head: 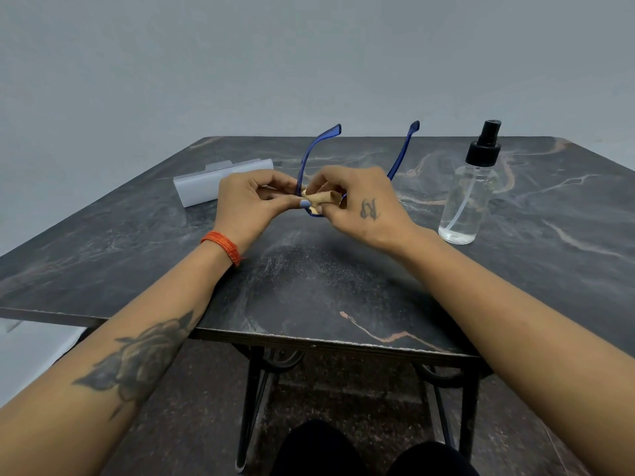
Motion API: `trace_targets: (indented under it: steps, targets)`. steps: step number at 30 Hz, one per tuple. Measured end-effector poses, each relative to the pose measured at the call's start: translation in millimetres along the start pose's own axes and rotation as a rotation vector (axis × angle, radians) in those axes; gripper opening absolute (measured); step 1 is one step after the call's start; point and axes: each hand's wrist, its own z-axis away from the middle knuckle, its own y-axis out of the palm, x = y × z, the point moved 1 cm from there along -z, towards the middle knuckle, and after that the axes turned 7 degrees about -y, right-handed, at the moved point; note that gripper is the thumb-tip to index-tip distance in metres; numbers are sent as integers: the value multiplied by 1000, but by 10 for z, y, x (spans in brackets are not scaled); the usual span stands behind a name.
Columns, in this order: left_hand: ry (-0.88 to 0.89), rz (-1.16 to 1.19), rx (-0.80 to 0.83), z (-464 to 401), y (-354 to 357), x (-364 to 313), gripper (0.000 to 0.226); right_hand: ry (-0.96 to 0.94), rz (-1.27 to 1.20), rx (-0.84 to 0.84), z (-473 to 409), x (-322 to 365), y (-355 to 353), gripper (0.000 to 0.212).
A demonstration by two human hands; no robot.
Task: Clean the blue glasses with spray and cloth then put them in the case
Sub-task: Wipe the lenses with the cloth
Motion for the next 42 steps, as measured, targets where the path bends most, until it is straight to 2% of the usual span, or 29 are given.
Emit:
trace_targets:
  steps: [4,11,14,18,24,34,38,42]
  targets:
    - [0,10,9,5,11,-1,21,12,94,-11,6,33,-39,13]
    - [16,-4,5,4,12,-6,23,-17,255,-18,6,50,-17,20]
    - [23,-22,-2,5,15,2,23,23,134,-23,-4,26,10,21]
    - [19,-39,-18,1,5,7,23,88,-37,58,-15,28,19,24]
    - [19,-45,-10,-6,1,13,23,107,-91,70,-11,19,-48,17]
    - [29,-37,-10,-4,13,14,22,-28,364,28,-12,12,3,22]
    - [35,-27,-6,8,14,-2,22,-15,259,-28,-17,0,28,21]
    - [50,-30,-5,18,14,-12,24,33,85,-8,-19,20,37,22]
